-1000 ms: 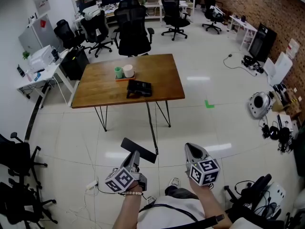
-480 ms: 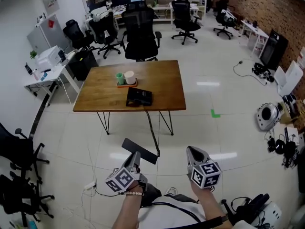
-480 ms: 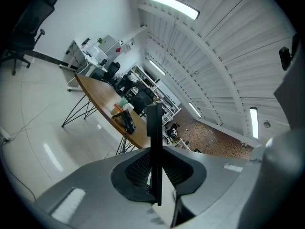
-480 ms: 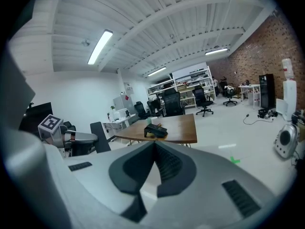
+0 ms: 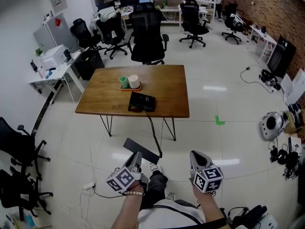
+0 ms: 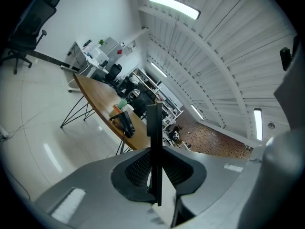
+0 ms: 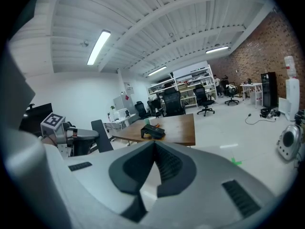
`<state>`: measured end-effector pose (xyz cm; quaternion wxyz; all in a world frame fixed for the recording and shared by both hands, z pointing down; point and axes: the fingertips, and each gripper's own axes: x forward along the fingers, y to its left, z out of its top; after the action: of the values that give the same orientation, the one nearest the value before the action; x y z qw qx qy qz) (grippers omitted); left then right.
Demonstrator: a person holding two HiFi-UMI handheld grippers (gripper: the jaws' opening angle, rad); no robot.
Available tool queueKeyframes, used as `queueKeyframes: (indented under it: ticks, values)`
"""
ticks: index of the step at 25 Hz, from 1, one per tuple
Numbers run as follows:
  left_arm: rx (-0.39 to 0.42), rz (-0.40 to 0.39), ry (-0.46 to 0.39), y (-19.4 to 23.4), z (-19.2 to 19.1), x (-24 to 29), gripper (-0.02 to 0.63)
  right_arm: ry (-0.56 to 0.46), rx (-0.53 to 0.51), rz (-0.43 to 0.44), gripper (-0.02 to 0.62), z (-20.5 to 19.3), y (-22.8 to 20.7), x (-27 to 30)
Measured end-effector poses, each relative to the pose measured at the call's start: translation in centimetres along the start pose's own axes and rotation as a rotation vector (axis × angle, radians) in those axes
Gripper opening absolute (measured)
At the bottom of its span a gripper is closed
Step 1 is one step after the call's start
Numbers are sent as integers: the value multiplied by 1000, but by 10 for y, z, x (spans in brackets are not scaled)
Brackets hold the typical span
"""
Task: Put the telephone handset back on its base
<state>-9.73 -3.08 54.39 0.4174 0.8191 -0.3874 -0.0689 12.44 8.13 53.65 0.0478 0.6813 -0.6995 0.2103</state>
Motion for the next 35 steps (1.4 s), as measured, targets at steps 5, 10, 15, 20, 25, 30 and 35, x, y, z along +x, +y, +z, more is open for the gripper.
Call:
queueKeyframes:
  ticks: [5, 10, 15, 20, 25, 30, 35]
  values:
    - [-14, 12, -2, 7, 3, 22, 67, 19, -14, 14, 2, 6, -9, 24]
    - [-31, 13, -8, 11, 15, 58, 67, 27, -39, 35, 2, 23, -23, 56]
    - [-48, 26, -15, 15, 23, 100, 67, 40, -53, 43, 3, 43, -50, 90]
    - [-76, 48, -29, 24, 34, 139, 67, 68, -69, 68, 2, 61, -67, 127]
    - [-101, 52, -75, 31, 50, 176, 67, 91, -94, 113, 2, 83, -76, 167]
    - [-131, 51, -102, 47, 58, 212, 67, 99, -124, 142, 2, 104, -84, 205]
    - [-170, 60, -136, 70, 61, 241, 67, 115, -116, 153, 2, 110, -94, 226]
